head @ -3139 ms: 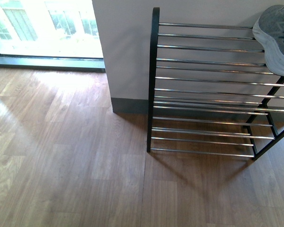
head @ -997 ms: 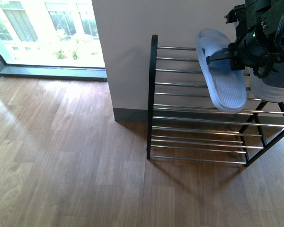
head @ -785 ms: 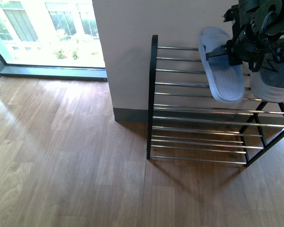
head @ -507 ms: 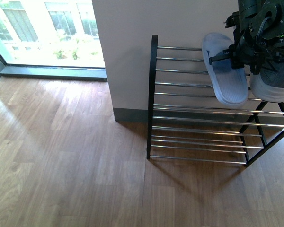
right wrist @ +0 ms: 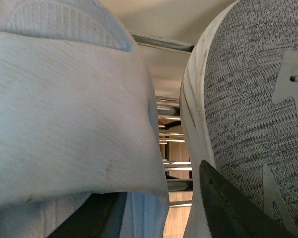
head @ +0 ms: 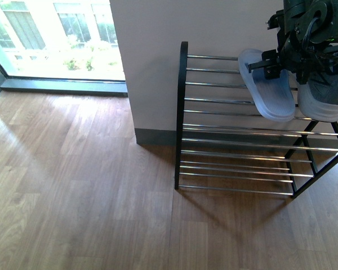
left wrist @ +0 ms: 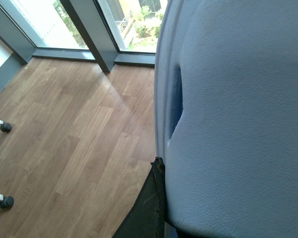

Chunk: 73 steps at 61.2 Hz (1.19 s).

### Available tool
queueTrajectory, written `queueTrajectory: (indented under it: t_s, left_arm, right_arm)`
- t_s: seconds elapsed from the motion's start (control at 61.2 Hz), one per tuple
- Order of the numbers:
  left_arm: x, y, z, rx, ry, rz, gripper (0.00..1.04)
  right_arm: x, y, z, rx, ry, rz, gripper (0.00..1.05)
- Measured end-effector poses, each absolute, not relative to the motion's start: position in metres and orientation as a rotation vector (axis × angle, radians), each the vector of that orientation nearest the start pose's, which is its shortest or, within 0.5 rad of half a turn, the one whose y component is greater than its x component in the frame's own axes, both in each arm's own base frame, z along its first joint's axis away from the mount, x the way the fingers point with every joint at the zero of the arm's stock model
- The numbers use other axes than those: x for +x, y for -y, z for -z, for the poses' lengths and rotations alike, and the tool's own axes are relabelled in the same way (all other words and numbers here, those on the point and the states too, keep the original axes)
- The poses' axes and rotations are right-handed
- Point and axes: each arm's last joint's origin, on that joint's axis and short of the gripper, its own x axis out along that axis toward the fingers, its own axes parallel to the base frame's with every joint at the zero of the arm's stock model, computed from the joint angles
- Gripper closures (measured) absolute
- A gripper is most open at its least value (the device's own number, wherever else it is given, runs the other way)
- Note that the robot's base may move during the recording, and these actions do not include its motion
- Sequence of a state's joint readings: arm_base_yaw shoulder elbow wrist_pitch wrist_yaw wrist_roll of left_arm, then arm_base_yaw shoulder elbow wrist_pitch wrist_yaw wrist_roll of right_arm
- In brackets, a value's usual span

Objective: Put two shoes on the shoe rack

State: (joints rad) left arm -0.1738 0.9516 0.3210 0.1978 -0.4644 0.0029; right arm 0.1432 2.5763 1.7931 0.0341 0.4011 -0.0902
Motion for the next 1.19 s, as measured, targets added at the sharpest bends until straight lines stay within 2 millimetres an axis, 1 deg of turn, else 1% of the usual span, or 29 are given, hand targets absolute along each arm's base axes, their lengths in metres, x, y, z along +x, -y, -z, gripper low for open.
queueTrajectory:
  t_s: [0.114,0.131,0.163,0.278,0.327,0.392,0.474,0.539,0.736,0.883,0.948,1.014,1.03,1.128,1.193]
  left_arm:
    - [0.184,0.019,-0.183,0.139,-0.413,-0.286,1.03]
    - [0.184,0.019,-0.183,0.139,-0.413,-0.286,1.03]
    - [0.184,0.019,-0.183,0.139,-0.413,-0.286,1.03]
    - [0.184,0.019,-0.183,0.139,-0.413,-0.286,1.03]
    - [0.184,0.019,-0.183,0.139,-0.413,-0.286,1.03]
    - [0.184,0.019,-0.183,0.139,-0.413,-0.286,1.03]
    - [0.184,0.019,-0.183,0.139,-0.413,-0.286,1.03]
    - [0.184,0.019,-0.183,0.139,-0.413,-0.286,1.03]
    - [0.184,0.019,-0.183,0.139,-0.413,-0.286,1.03]
    - [0.184,0.019,-0.183,0.139,-0.413,-0.286,1.03]
    - [0.184,0.019,-0.183,0.139,-0.413,-0.286,1.03]
    - [0.184,0.019,-0.183,0.139,-0.413,-0.286,1.03]
    - [0.184,0.019,-0.183,0.139,-0.413,-0.286,1.03]
    - [0.184,0.019,-0.183,0.139,-0.413,-0.286,1.03]
    - [0.184,0.019,-0.183,0.139,-0.413,-0.286,1.03]
  right_arm:
    - [0.516,-0.063,-0.053,-0.276,-0.724,0.184,0.36]
    - [0.513,-0.062,-0.055,-0.272,-0.721,0.177,0.32]
    - [0.510,-0.062,-0.057,-0.267,-0.718,0.167,0.29]
    - [0.493,-0.059,-0.071,-0.230,-0.692,0.120,0.12]
    - [0.485,-0.059,-0.078,-0.214,-0.675,0.101,0.07]
    - [0.473,-0.057,-0.087,-0.193,-0.658,0.073,0.09]
    - [0.452,-0.055,-0.101,-0.161,-0.635,0.030,0.09]
    - [0.438,-0.053,-0.108,-0.139,-0.626,0.004,0.09]
    - [0.383,-0.047,-0.137,-0.047,-0.578,-0.097,0.09]
    - [0.339,-0.037,-0.169,0.008,-0.476,-0.149,0.09]
    - [0.319,-0.032,-0.180,0.021,-0.441,-0.167,0.09]
    - [0.303,-0.027,-0.186,0.033,-0.416,-0.179,0.09]
    - [0.294,-0.024,-0.188,0.045,-0.394,-0.186,0.09]
    - [0.261,-0.012,-0.196,0.094,-0.302,-0.199,0.09]
    - [0.249,-0.009,-0.197,0.106,-0.271,-0.208,0.09]
